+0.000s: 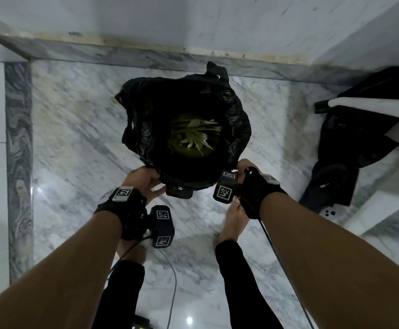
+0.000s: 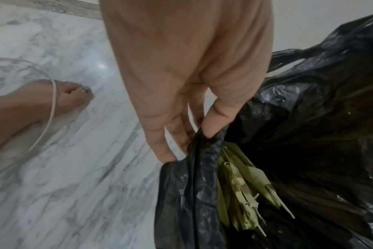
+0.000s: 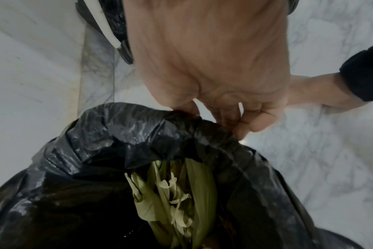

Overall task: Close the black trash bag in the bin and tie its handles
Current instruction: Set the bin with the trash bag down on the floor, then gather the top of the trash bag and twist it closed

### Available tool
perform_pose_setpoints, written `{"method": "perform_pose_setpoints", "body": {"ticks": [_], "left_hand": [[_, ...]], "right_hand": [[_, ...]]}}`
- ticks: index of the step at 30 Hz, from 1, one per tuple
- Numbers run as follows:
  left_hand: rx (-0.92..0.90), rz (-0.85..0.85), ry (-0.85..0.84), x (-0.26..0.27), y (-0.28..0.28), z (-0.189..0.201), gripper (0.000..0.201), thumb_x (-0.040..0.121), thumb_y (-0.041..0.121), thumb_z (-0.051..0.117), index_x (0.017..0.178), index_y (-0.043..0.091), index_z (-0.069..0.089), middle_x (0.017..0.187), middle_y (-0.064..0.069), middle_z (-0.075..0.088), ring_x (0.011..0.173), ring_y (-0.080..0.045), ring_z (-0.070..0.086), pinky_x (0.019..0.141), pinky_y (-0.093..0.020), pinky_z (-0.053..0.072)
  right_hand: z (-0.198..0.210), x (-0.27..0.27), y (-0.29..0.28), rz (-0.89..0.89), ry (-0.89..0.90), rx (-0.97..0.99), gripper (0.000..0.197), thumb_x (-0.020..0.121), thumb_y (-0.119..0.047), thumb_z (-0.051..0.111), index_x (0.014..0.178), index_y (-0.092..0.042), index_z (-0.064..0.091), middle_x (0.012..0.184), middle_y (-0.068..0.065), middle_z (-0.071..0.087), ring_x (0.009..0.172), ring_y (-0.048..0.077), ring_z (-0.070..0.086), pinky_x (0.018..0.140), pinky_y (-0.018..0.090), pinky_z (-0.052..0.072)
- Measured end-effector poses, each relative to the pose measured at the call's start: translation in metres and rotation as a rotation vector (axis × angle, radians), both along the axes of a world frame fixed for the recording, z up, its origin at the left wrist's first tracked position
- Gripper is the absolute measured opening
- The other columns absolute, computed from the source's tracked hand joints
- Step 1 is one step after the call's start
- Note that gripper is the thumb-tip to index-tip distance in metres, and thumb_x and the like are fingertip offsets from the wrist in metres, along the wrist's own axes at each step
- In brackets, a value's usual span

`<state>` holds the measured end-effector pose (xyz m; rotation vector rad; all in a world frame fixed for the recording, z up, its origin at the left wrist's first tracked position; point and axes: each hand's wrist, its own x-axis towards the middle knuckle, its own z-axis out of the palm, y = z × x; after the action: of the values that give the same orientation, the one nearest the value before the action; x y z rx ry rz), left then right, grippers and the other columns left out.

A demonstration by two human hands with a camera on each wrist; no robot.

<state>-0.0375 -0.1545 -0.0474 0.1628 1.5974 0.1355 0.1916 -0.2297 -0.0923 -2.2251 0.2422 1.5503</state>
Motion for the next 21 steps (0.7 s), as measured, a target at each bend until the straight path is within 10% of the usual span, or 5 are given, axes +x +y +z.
{"method": "perform_pose_setpoints", "body": {"ticks": [3, 6, 12, 21], "left_hand": [[0.008, -0.007, 0.064, -0.002, -0.004, -0.002, 0.023, 0.086, -0.007, 0.043, 0.075, 0.005, 0.058, 0.057, -0.007, 0.069, 0.073, -0.021, 0.061, 0.069, -0.036, 0.052], [0.011, -0.041, 0.116, -0.005, -0.010, -0.001, 0.020, 0.089, -0.002, 0.049, 0.072, 0.007, 0.055, 0.053, -0.007, 0.067, 0.066, -0.019, 0.058, 0.072, -0.033, 0.053], [0.054, -0.044, 0.150, -0.001, -0.019, 0.019, 0.021, 0.087, -0.002, 0.047, 0.069, 0.009, 0.047, 0.074, -0.013, 0.059, 0.065, -0.023, 0.058, 0.065, -0.034, 0.052], [0.152, -0.052, 0.239, 0.012, 0.014, 0.056, 0.015, 0.085, 0.011, 0.058, 0.073, 0.003, 0.055, 0.044, -0.008, 0.054, 0.052, -0.023, 0.047, 0.056, -0.032, 0.049]], "right_hand": [[-0.004, -0.003, -0.009, 0.084, 0.025, -0.095, 0.033, 0.089, -0.034, 0.050, 0.104, -0.006, 0.058, 0.087, 0.003, 0.056, 0.086, 0.025, 0.058, 0.065, 0.026, 0.038], [0.019, -0.014, -0.007, 0.062, -0.053, -0.107, 0.023, 0.095, -0.023, 0.050, 0.105, -0.006, 0.060, 0.092, 0.012, 0.054, 0.081, 0.027, 0.052, 0.065, 0.028, 0.036], [0.061, -0.020, -0.029, -0.631, 0.226, 0.027, 0.021, 0.095, -0.014, 0.050, 0.077, -0.004, 0.054, 0.070, 0.010, 0.057, 0.062, 0.022, 0.054, 0.067, 0.033, 0.050], [0.114, 0.003, -0.003, -0.694, 0.185, 0.300, 0.007, 0.088, -0.017, 0.059, 0.081, -0.018, 0.058, 0.091, -0.002, 0.061, 0.105, 0.017, 0.057, 0.091, 0.033, 0.039]]}}
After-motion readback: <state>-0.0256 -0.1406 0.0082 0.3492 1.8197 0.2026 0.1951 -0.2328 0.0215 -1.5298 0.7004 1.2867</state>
